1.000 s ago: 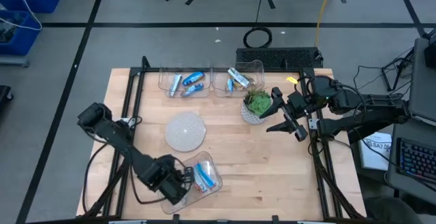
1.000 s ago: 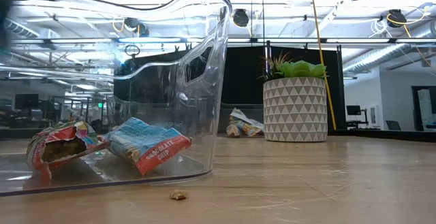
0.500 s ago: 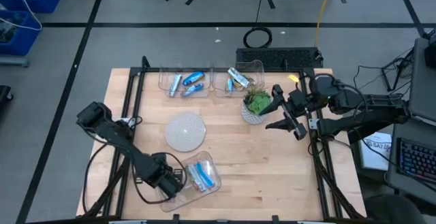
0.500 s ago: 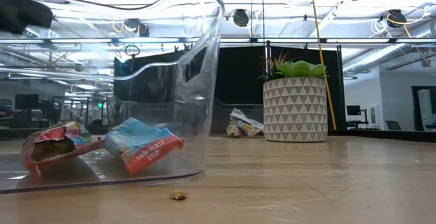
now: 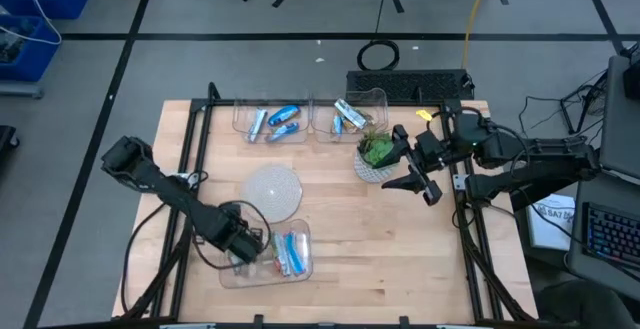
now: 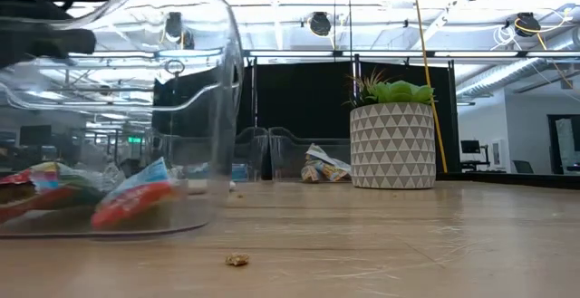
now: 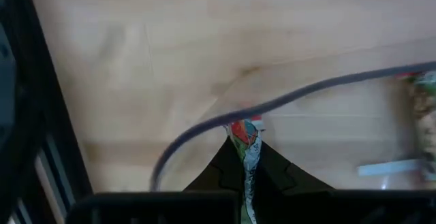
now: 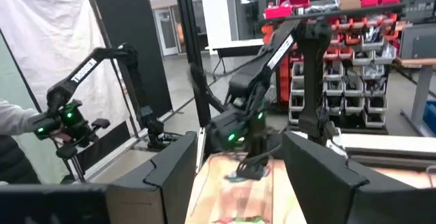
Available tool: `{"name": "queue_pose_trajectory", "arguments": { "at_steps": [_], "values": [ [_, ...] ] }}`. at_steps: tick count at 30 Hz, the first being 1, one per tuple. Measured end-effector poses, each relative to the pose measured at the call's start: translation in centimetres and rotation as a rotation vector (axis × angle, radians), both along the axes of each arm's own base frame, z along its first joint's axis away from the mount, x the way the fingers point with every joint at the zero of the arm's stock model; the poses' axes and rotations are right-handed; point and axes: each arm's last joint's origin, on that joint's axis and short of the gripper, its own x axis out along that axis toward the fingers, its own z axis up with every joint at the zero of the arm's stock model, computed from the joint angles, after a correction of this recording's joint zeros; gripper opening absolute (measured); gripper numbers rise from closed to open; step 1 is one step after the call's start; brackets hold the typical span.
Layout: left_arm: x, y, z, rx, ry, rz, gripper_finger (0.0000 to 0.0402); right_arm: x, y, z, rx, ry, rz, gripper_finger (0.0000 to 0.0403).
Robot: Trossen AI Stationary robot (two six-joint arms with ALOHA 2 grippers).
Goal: Pick and place Granola Bars by type
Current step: Put the red granola bar into the bottom transparent bin
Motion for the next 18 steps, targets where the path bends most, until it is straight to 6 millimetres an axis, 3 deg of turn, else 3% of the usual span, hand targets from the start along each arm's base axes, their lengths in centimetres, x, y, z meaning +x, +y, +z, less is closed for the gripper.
{"name": "queue_pose_trajectory", "arguments": {
  "at_steps": [12, 18],
  "values": [
    [-2.2, 4.7, 0.2, 0.02, -0.011, -0.069, 0.0012, 1.1, 0.0, -0.5, 0.005, 0.012, 0.001, 0.0208],
    [-1.7, 5.1, 2.3, 0.111, -0.207, -0.207, 0.0094, 1.1, 0.0, -0.4, -0.01, 0.005, 0.0, 0.0208]
  ]
}}
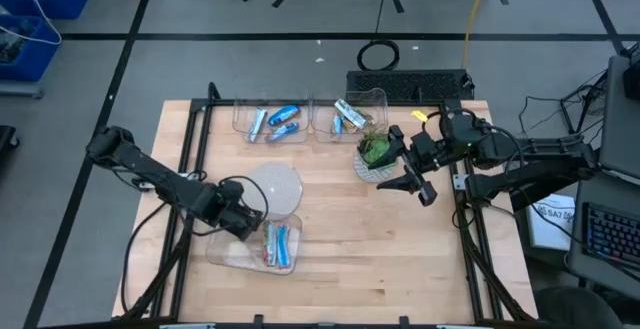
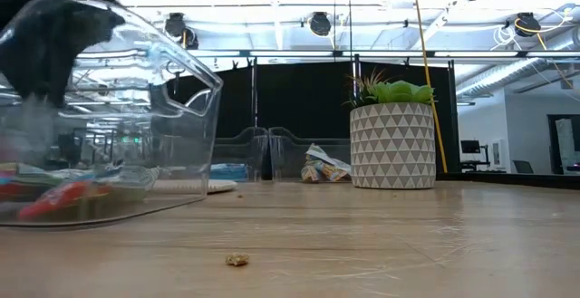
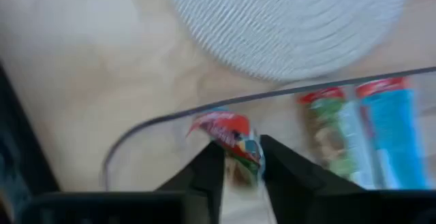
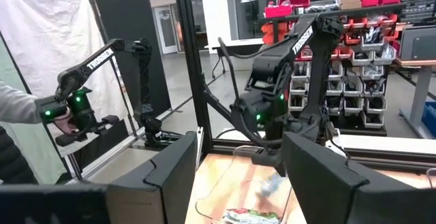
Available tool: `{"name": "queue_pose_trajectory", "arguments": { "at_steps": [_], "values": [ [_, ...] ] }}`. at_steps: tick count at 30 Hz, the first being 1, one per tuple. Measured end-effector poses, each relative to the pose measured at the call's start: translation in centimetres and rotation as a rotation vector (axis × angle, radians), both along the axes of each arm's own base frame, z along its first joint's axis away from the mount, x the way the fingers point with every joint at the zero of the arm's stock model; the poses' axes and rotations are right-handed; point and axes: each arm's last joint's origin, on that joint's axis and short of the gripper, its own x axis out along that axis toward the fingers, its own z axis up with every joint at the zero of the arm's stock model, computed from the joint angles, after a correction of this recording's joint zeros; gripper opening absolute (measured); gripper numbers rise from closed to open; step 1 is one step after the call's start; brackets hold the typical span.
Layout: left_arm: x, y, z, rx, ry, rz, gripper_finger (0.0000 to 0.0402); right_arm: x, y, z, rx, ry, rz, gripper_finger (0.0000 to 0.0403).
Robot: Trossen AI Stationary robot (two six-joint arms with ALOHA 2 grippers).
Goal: Pick and place Granola Bars by type
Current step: Put the red granola bar into the bottom transparent bin, then return to Home Position
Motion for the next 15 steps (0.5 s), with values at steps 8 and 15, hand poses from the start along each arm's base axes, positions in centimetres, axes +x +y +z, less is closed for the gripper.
{"name": "queue_pose_trajectory", "arguments": {
  "at_steps": [8, 15],
  "values": [
    [0.0, 0.2, 1.3, 0.026, -0.104, -0.143, 0.0217, 0.0, 0.0, 0.1, 0.003, -0.011, 0.0, 0.0208],
    [0.5, -0.7, 2.1, -0.131, -0.204, -0.235, 0.0282, 0.0, 0.0, 0.2, 0.005, -0.022, 0.0, 0.0208]
  ]
}}
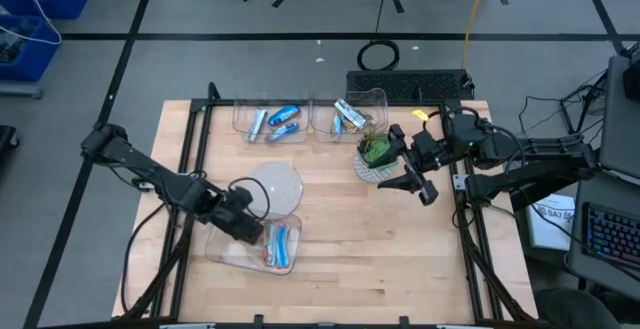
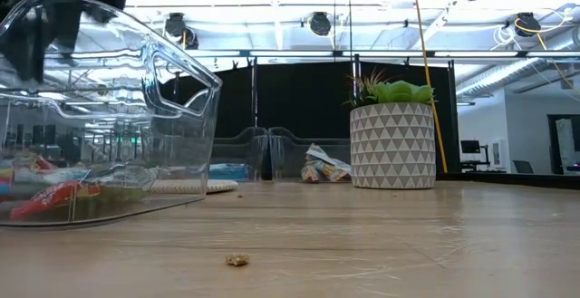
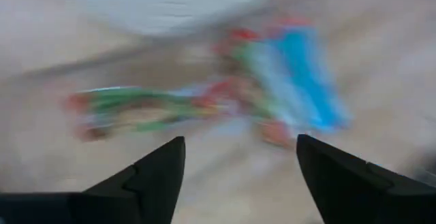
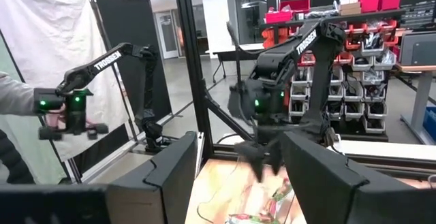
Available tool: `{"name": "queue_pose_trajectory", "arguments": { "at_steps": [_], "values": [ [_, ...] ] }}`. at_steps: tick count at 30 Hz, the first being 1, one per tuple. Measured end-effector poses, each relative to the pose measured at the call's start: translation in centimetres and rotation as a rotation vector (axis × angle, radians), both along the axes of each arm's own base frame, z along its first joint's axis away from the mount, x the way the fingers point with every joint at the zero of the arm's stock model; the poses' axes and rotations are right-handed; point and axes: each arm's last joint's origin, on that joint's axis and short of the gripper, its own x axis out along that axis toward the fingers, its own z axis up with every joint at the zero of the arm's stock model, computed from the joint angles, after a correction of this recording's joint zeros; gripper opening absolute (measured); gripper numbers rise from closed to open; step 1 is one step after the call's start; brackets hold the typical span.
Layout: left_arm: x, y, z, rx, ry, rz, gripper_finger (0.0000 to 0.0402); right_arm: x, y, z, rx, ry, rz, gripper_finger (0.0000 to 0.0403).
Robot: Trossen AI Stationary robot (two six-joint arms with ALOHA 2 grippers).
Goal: Pick and place Granola Bars by type
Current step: Return to Home Position
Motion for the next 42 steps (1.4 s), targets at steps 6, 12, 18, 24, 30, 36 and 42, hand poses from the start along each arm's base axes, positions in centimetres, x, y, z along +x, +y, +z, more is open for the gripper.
{"name": "queue_pose_trajectory", "arguments": {
  "at_steps": [6, 12, 18, 24, 30, 36, 42],
  "values": [
    [1.2, -1.3, 2.4, -0.17, -0.292, -0.156, 0.0311, -0.1, 0.0, 0.4, 0.075, -0.008, 0.005, 0.0208],
    [0.7, 0.2, 5.2, -0.043, -0.552, -0.193, 0.0323, -0.9, -0.4, 1.1, 0.146, -0.037, -0.003, 0.0208],
    [-1.5, 2.2, 8.4, 0.386, -0.788, -0.464, 0.0318, -3.3, -0.3, 1.7, 0.083, -0.051, -0.007, 0.0208],
    [-4.9, 4.3, 10.9, 0.669, -0.89, -0.552, 0.0317, -6.5, -0.2, 1.6, 0.062, 0.013, -0.011, 0.0208],
    [-7.3, 5.6, 11.7, 0.773, -0.907, -0.579, 0.0323, -8.4, 0.1, 0.9, 0.012, 0.075, 0.007, 0.0208],
    [-8.0, 6.1, 10.8, 0.807, -0.825, -0.551, 0.0314, -9.1, 0.1, -1.6, 0.025, 0.047, 0.011, 0.0208],
    [-7.2, 5.6, 9.5, 0.876, -0.882, -0.663, 0.0313, -9.4, 0.3, -5.8, 0.08, -0.078, 0.087, 0.0208]
  ]
}}
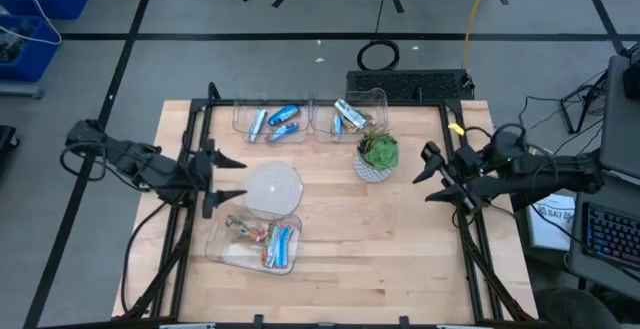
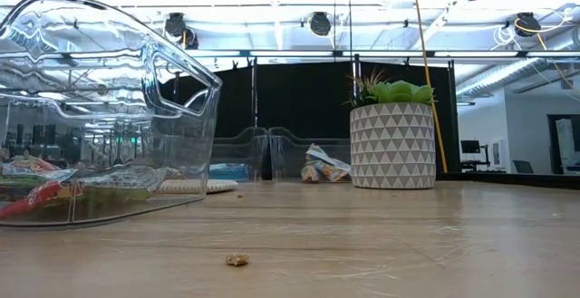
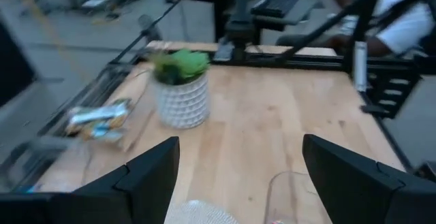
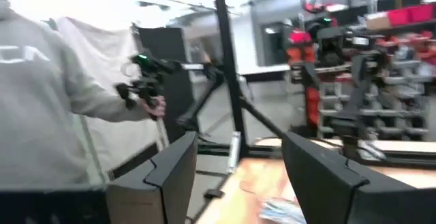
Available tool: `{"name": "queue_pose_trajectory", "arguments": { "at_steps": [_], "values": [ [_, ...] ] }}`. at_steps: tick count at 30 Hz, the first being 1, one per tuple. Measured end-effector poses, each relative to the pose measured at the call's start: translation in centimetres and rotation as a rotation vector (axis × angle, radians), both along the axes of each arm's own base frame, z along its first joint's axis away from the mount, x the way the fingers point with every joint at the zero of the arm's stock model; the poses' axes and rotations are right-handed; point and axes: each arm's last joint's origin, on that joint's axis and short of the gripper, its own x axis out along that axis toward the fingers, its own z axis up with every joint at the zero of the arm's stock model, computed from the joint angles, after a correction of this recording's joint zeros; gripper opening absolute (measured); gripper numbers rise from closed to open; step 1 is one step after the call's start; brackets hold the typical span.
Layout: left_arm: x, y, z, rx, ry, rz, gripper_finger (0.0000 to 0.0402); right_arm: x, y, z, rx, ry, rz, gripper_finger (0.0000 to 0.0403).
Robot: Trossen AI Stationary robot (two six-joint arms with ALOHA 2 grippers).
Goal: Pick and place Granola Bars by type
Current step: Return to Home Position
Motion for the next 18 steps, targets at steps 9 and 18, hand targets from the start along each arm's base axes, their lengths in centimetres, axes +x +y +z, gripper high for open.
{"name": "queue_pose_trajectory", "arguments": {
  "at_steps": [9, 18],
  "values": [
    [0.0, -0.2, -2.9, -0.016, -0.124, -0.084, 0.0316, -0.8, -0.2, -5.6, 0.086, -0.099, -0.135, 0.0208],
    [0.3, -0.4, -5.0, -0.076, -0.103, -0.093, 0.0314, -0.9, 0.6, -8.7, 0.081, -0.124, -0.17, 0.0208]
  ]
}}
